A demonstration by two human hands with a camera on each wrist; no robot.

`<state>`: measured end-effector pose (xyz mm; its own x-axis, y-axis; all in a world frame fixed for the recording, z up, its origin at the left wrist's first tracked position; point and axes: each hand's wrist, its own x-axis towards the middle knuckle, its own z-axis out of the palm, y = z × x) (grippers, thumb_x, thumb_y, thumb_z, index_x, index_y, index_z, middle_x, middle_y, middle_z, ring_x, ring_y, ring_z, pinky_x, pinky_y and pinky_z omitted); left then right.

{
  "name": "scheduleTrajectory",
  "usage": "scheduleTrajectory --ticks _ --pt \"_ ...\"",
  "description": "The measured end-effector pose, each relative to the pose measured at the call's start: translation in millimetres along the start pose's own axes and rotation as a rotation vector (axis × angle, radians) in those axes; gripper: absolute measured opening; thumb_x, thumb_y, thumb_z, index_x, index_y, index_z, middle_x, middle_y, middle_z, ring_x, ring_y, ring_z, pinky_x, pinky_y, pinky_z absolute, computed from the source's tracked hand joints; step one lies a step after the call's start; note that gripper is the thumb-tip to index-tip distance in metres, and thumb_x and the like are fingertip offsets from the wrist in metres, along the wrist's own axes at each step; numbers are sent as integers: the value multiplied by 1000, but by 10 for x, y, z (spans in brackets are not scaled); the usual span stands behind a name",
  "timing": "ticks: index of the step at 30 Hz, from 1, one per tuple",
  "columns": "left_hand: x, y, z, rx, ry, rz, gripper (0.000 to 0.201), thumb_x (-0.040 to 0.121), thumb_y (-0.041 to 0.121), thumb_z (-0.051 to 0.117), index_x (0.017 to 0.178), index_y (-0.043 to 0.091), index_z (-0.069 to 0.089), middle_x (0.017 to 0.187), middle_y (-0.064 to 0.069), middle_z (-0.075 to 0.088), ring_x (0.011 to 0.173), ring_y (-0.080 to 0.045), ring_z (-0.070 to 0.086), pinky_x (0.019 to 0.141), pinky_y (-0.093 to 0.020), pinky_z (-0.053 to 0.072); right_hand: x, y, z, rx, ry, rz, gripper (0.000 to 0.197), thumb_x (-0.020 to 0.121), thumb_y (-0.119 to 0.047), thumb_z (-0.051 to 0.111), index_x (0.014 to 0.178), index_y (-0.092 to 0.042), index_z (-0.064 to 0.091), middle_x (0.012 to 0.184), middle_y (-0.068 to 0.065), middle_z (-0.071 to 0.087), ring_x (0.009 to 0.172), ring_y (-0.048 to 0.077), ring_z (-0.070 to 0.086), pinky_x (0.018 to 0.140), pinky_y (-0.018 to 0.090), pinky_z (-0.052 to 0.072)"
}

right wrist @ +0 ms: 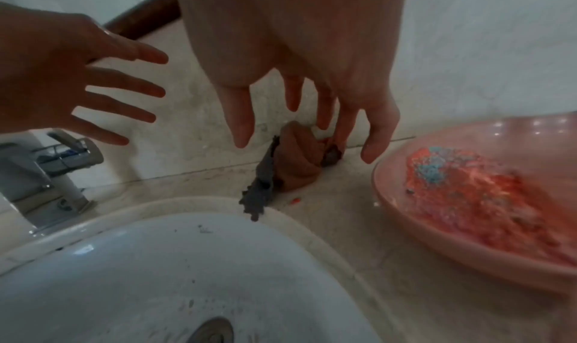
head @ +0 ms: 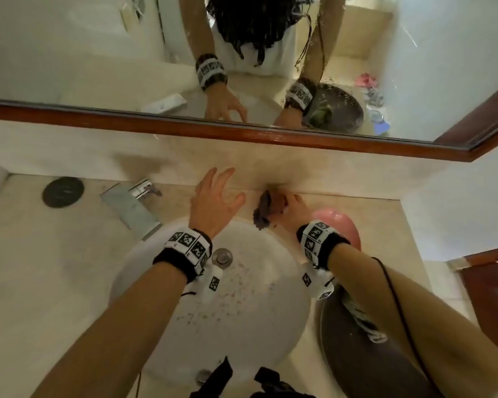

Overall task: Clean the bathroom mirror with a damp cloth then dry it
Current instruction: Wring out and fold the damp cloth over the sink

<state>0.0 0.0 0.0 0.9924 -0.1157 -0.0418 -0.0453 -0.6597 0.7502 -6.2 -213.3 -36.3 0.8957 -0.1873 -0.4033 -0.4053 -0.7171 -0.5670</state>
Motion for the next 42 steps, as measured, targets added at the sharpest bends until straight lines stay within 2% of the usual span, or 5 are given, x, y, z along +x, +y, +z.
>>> scheduleTrajectory --ticks 14,25,34,37,42 --pt "172 -277 245 42 -17 -14 65 79 61 47 142 45 39 159 -1 28 141 -30 32 106 -58 38 397 -30 164 -421 25 -79 54 84 -28 56 136 -35 43 140 7 44 123 35 40 100 44 37" --pt "69 -184 102 -16 -163 66 70 81 41 56 147 42 35 158 -1 32 144 -24 30 114 -51 32 96 -223 -12 81 -4 -78 22 92 -43 56 92 -22 64 89 5 69 79 26 63 66 30 48" --pt "-134 122 -127 -135 -208 218 54 86 9 69 137 21 58 138 0 59 128 -14 51 104 -16 35 -353 -486 -193 373 -143 -150 19 92 -35 61 89 -17 66 78 8 69 65 27 62 59 39 51" --pt "-210 179 -146 -167 -197 161 34 87 13 70 120 19 69 116 -1 71 110 -17 62 97 -27 46 -502 -494 -251 437 -146 -164 20 91 -36 63 86 -18 68 84 15 70 72 30 62 69 48 53" --pt "-304 275 -194 -200 -148 112 20 84 32 66 91 14 74 85 -8 72 86 -27 66 81 -46 52 -767 -412 -344 508 -140 -141 27 88 -40 67 93 -14 71 91 16 74 77 33 68 60 35 50"
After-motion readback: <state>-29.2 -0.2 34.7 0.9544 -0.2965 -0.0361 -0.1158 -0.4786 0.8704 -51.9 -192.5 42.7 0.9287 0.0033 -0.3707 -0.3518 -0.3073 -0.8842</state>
